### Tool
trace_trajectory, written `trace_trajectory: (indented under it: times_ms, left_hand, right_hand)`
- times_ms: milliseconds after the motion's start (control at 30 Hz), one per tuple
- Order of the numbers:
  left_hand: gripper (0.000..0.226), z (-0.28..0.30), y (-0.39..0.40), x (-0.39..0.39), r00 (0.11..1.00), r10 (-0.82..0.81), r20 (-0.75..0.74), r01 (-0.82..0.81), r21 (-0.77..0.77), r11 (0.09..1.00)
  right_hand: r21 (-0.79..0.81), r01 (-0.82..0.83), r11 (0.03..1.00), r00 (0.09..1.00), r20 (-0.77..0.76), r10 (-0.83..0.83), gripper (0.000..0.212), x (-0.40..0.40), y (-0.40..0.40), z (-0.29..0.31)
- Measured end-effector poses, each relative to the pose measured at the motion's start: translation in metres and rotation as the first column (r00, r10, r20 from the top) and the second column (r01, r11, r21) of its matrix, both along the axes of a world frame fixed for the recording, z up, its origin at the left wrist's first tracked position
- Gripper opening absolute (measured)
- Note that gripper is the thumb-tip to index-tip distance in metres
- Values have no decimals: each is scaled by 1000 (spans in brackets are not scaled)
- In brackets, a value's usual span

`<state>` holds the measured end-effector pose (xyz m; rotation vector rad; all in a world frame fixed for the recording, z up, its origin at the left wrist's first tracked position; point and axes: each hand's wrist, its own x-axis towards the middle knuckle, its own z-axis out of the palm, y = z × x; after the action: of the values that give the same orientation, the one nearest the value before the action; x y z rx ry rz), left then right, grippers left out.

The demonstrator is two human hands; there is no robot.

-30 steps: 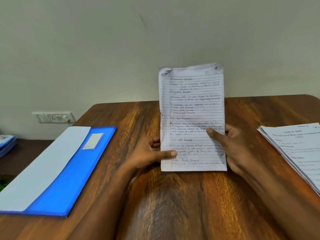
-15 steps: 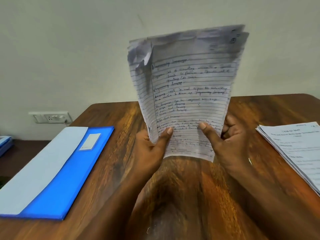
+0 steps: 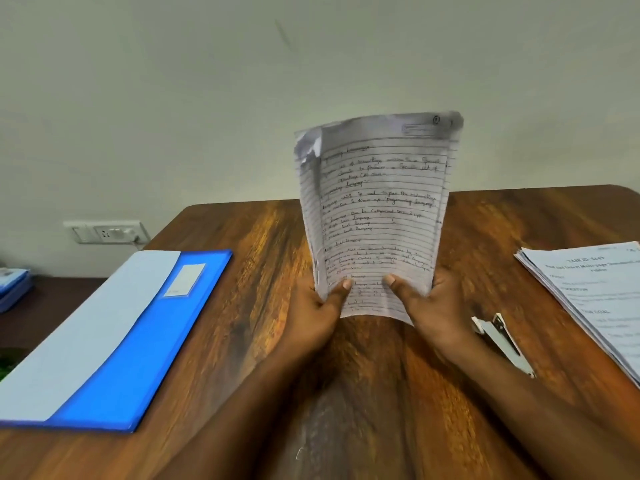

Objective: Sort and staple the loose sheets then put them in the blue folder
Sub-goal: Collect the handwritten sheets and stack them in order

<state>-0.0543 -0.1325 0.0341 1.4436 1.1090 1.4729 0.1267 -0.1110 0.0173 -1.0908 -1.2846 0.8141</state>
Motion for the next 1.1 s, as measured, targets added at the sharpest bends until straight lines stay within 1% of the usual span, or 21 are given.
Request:
trace_trajectory:
  times_ms: [100, 167, 233, 333, 367, 400, 467, 500, 533, 567, 633, 700, 767, 867, 900, 1033, 1100]
  left_hand:
    - [24, -1, 3, -3, 1000, -11, 21, 11, -30, 999]
    - [25, -2, 6, -6, 999, -17, -29, 16, -34, 999]
    - [24, -5, 8, -9, 996, -11, -91, 4, -74, 997]
    - [14, 1, 10, -18, 987, -23, -160, 6, -108, 994]
    - [10, 6, 11, -26, 978, -39, -204, 14, -119, 993]
    - [9, 13, 13, -35, 966, -74, -248, 37, -151, 988]
    - [15, 25, 16, -56, 910, -220, -351, 133, -255, 958]
    - [18, 28, 17, -66, 872, -294, -391, 170, -322, 931]
    - [21, 30, 17, -73, 848, -346, -402, 191, -378, 906]
    - [22, 31, 19, -80, 841, -372, -394, 187, -433, 882]
    - [20, 33, 18, -89, 842, -407, -353, 185, -520, 834]
    - [22, 34, 20, -98, 837, -431, -337, 174, -583, 794]
    - [28, 32, 23, -110, 815, -455, -360, 150, -627, 765]
    - [48, 29, 26, -120, 746, -475, -467, 60, -663, 746]
    - [49, 28, 27, -122, 734, -484, -476, 51, -673, 738]
    - [37, 28, 26, -119, 679, -515, -523, 43, -672, 739]
    - [32, 33, 23, -114, 633, -522, -571, 35, -654, 756]
  right_hand:
    - [-15, 31, 999, 999, -17, -31, 13, 1, 1, -3]
    - [-46, 6, 999, 1000, -21, -7, 16, 0, 3, -4]
    - [-94, -41, 995, 999, -10, 40, 20, -2, 2, -8]
    - [-129, -89, 988, 995, -50, 84, 23, -2, 1, -3]
    - [-131, -105, 986, 991, -92, 93, 22, 1, 1, 3]
    - [-131, -134, 982, 980, -164, 112, 22, 5, 2, 12]
    - [-90, -205, 975, 926, -339, 164, 29, 16, 5, 29]
    - [-64, -205, 977, 907, -388, 165, 34, 23, 7, 35]
    - [-50, -179, 983, 903, -405, 144, 36, 30, 10, 40]
    - [-56, -132, 990, 912, -398, 99, 35, 35, 13, 42]
    - [-114, -45, 992, 943, -334, 4, 25, 46, 18, 41]
    - [-196, -17, 981, 966, -257, -35, 18, 54, 22, 36]
    - [-273, -39, 961, 975, -223, -23, 20, 57, 24, 32]
    - [-319, -77, 945, 978, -209, 9, 23, 54, 23, 28]
    - [-318, -77, 945, 982, -186, 17, 23, 53, 22, 27]
    - [-339, -71, 938, 996, -83, 45, 19, 54, 18, 32]
    - [-316, -77, 945, 994, 50, 98, 20, 59, 17, 40]
